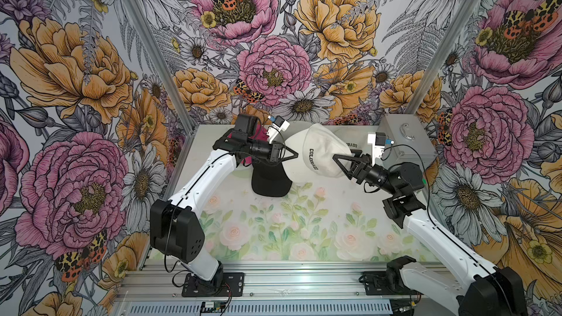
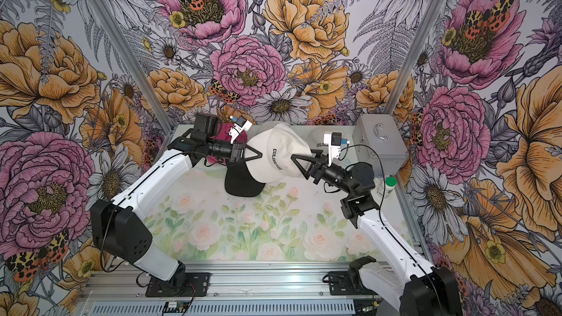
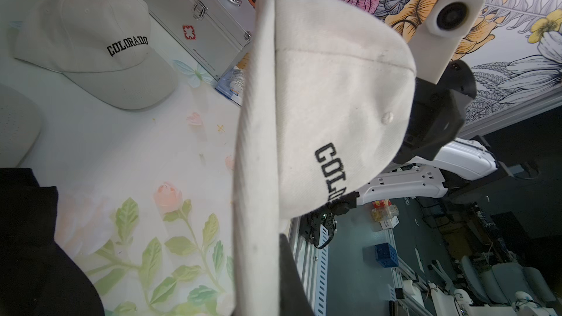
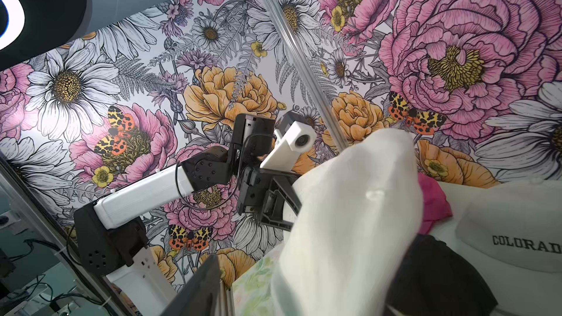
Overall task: Stack the baseball caps by color
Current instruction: Pick up the baseball cap from the center of the board, then place the baseball cap at the center of the board.
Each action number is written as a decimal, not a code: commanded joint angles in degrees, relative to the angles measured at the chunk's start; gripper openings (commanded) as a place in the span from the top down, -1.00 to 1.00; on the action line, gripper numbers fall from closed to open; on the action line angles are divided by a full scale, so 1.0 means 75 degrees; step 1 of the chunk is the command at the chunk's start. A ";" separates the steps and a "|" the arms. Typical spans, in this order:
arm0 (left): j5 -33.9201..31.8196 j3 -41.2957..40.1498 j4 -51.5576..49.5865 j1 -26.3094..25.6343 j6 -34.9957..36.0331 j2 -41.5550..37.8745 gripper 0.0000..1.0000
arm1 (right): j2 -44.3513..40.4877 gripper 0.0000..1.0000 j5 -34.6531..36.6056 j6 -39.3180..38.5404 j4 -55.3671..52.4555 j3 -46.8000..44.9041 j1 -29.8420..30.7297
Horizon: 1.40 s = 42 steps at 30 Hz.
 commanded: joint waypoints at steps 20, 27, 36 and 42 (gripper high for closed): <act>-0.0989 -0.0186 0.0078 0.0458 -0.0049 0.0293 0.33 | -0.0172 1.00 -0.1104 -0.3466 -0.3062 0.1241 0.0137; -0.2026 -0.0503 0.0333 0.0394 0.0651 -0.0882 -0.76 | 0.0520 1.00 -0.0761 -0.8164 -0.8228 0.3067 0.0206; -0.1549 -0.1212 0.0371 -0.0911 0.3138 -0.1945 -0.98 | 0.1318 1.00 -0.0506 -1.2955 -1.1125 0.3846 0.0663; -0.1817 -0.1660 -0.0199 -0.1934 0.4788 -0.2270 -0.98 | 0.1494 1.00 0.0411 -1.4116 -1.1996 0.4071 0.1311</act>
